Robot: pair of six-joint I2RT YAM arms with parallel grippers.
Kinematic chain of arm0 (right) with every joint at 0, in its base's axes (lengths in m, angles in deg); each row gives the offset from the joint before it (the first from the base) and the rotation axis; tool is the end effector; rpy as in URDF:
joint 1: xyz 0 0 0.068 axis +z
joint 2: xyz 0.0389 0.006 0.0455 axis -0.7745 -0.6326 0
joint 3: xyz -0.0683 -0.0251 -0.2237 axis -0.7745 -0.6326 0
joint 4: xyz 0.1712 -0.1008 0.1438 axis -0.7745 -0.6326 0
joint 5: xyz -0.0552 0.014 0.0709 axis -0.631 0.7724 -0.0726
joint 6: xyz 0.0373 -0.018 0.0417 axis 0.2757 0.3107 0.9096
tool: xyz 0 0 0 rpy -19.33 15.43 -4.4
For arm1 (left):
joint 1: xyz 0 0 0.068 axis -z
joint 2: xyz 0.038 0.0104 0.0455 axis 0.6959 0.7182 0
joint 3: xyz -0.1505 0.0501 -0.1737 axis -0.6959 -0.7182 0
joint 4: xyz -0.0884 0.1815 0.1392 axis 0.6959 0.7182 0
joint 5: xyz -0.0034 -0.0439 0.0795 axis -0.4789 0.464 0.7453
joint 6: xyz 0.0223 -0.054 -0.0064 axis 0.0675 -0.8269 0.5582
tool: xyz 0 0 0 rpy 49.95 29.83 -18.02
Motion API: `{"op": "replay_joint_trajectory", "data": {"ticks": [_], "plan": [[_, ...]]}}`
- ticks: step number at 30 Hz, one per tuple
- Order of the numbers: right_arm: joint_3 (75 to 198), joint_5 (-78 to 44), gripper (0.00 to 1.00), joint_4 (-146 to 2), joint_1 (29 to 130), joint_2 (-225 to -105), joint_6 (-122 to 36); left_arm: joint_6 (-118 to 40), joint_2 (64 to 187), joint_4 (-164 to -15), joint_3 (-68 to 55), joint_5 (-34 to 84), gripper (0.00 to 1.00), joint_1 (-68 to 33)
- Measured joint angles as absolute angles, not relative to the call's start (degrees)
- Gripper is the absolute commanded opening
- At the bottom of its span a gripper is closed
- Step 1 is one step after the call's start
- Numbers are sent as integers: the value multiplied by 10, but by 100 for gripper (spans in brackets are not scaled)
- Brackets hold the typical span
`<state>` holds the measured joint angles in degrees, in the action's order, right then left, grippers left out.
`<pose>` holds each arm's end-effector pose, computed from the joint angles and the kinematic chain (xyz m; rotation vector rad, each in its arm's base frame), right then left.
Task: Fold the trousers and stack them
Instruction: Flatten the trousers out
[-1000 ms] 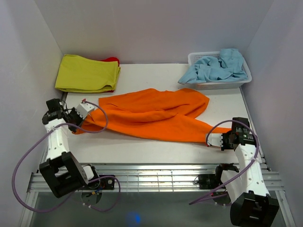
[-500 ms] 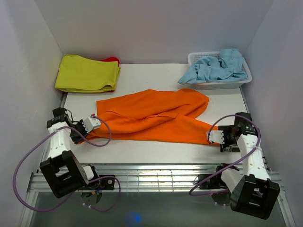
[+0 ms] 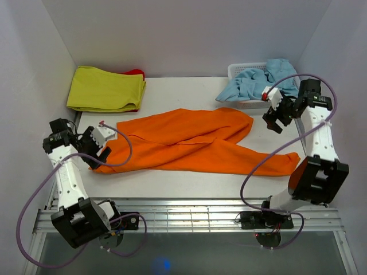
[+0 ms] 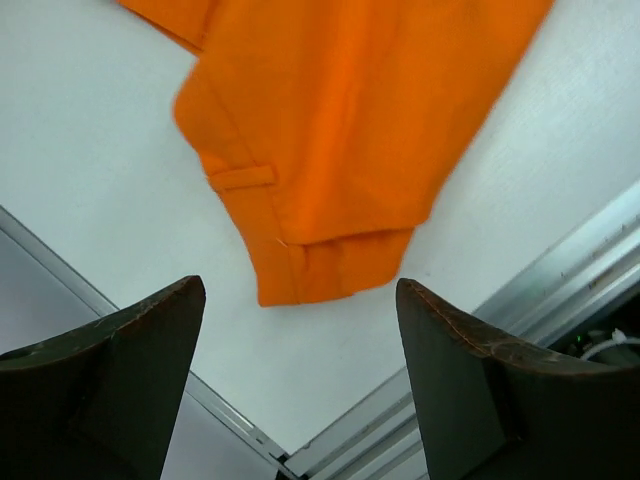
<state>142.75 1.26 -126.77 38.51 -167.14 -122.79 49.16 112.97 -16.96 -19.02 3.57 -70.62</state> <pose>0.2812 -0.0422 0.2965 -1.3651 2.0121 -0.0824 0.1690 0.0610 0.2546 1.1658 2.2786 -0.1265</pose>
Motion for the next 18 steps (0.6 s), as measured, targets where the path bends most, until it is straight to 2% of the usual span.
{"op": "replay_joint_trajectory", "data": {"ticks": [2, 4, 9, 14, 18], "plan": [[1447, 29, 76, -1238, 385, -1735, -1126, 434, 1180, -172, -137, 15, 88, -706], [1447, 41, 75, -1194, 385, -1788, -1023, 361, 1252, -198, -73, -11, 90, -707], [1368, 37, 82, -1062, 396, -1818, -805, 170, 1407, -336, -10, -27, 91, -708], [1300, 30, 82, -953, 413, -1842, -684, 47, 1556, -397, 32, -29, 92, -708], [1287, 30, 82, -887, 417, -1901, -621, -44, 1607, -441, 34, -44, 95, -706]]}}
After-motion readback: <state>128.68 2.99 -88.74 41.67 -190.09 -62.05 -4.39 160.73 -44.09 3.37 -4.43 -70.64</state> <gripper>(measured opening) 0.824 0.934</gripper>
